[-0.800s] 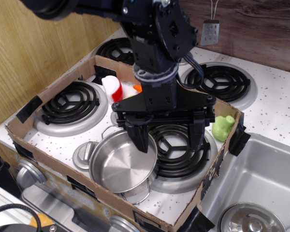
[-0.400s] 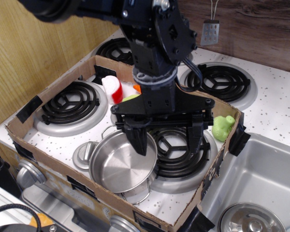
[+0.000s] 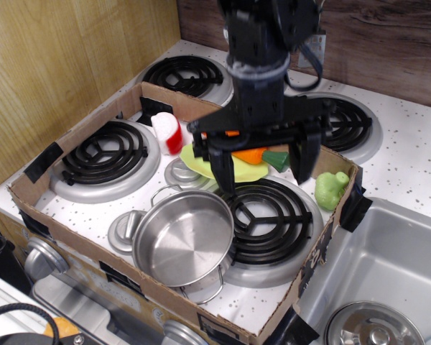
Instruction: Take carrot off plate
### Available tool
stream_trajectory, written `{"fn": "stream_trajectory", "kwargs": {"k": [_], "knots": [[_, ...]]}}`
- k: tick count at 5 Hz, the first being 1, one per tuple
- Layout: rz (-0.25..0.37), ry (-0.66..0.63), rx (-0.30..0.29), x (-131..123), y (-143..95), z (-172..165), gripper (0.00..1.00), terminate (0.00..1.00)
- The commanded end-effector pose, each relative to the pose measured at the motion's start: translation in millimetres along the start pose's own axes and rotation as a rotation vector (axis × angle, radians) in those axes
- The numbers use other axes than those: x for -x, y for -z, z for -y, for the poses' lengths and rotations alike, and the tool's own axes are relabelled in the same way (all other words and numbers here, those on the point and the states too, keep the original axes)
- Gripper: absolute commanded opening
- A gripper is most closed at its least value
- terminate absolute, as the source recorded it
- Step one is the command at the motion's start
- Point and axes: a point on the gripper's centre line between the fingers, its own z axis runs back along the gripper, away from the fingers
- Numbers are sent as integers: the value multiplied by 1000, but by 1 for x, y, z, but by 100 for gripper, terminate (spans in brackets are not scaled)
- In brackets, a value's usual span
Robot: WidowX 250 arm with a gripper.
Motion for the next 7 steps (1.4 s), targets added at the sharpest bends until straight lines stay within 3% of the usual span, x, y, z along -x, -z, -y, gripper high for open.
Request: {"fn": "stream_trajectory", "kwargs": {"k": [1,3,5,7], "knots": [[79,-290,77,-52,5,8,100,0],[216,-514,89,-84,24,4,100,0],[167,-684,32,-99,47,1,100,0],[154,-710,12,-115,58,-7,100,0]]}}
